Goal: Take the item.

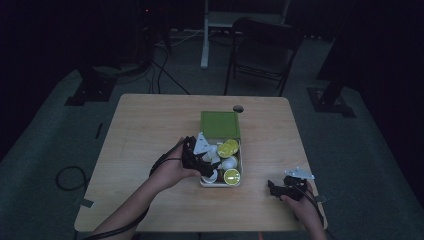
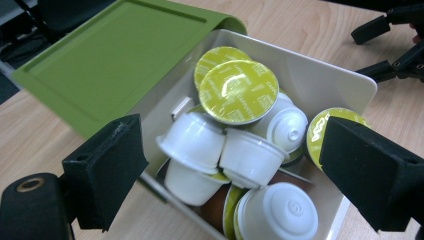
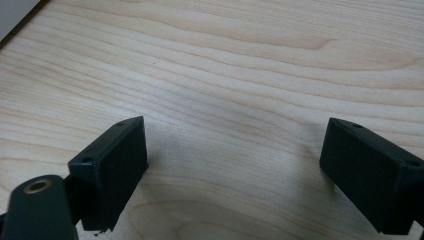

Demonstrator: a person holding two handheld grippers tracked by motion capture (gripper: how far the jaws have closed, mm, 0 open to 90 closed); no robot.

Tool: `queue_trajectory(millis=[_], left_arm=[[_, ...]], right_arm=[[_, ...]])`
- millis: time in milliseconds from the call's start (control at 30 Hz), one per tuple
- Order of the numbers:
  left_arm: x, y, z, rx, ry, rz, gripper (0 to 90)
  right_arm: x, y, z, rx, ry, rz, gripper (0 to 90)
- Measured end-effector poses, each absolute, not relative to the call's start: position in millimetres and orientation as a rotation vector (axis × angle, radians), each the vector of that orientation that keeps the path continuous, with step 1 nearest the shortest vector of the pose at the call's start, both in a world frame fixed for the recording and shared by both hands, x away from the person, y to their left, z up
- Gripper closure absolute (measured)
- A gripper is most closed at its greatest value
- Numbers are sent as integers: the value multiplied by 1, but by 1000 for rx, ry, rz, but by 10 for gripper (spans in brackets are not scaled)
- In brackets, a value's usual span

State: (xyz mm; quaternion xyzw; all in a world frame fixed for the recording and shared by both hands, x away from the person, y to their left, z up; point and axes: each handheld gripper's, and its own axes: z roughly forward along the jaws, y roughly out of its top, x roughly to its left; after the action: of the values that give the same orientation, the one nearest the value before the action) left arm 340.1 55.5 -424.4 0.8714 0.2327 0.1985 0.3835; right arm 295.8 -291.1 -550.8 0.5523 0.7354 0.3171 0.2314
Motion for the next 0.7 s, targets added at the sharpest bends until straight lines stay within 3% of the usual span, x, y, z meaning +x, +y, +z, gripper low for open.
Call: queue_trajectory(millis=[700], left_arm=[[364, 17, -434, 2261, 601, 449, 139]], right_arm=[[296, -291, -551, 1518, 2020, 873, 113]])
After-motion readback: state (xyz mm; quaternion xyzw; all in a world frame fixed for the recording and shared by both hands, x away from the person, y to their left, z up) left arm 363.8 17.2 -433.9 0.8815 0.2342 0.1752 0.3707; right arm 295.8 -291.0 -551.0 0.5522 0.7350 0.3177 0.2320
